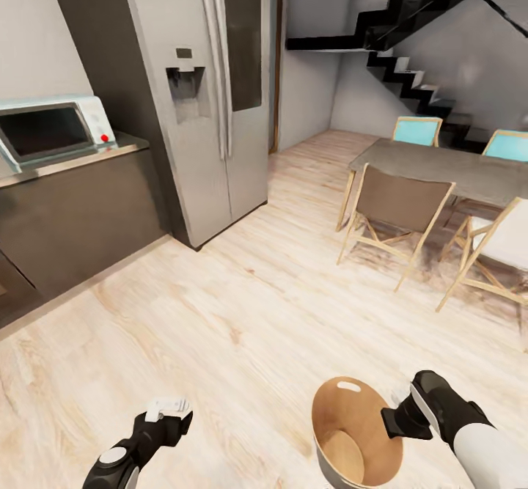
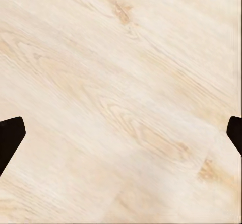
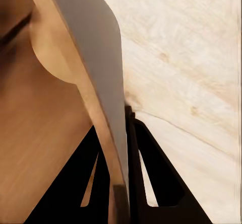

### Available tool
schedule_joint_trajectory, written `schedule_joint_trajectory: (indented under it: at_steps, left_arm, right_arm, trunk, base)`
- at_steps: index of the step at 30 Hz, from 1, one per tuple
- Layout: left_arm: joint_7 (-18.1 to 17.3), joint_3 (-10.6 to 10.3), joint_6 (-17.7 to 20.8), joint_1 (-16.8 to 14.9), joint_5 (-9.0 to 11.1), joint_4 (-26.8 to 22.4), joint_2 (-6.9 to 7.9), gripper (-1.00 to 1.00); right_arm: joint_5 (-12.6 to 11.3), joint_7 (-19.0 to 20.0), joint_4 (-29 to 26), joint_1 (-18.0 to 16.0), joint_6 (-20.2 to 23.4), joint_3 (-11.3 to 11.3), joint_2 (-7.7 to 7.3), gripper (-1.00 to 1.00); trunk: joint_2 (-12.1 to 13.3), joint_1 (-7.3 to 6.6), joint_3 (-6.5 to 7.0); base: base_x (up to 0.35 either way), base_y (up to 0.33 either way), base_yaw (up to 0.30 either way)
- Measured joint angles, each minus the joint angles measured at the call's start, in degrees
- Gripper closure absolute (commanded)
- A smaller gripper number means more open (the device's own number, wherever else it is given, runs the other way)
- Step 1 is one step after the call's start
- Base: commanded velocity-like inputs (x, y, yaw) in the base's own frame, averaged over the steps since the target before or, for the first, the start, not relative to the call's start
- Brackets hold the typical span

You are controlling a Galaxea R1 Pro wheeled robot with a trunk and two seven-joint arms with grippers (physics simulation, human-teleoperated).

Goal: Put the three can of soda from the living room inside the tash can in the kitchen.

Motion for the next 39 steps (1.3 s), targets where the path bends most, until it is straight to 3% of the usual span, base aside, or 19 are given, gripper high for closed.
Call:
schedule_joint_trajectory:
  at_steps: [39]
  left_arm:
    - [-0.16,-0.24,0.00,0.00,0.16,0.01,0.00,-1.00]
  right_arm:
    - [-0.23,0.03,-0.09,0.05,0.00,-0.01,0.10,1.00]
  trunk:
    - [0.00,0.00,0.00]
  base:
    - [0.140,-0.269,-0.245]
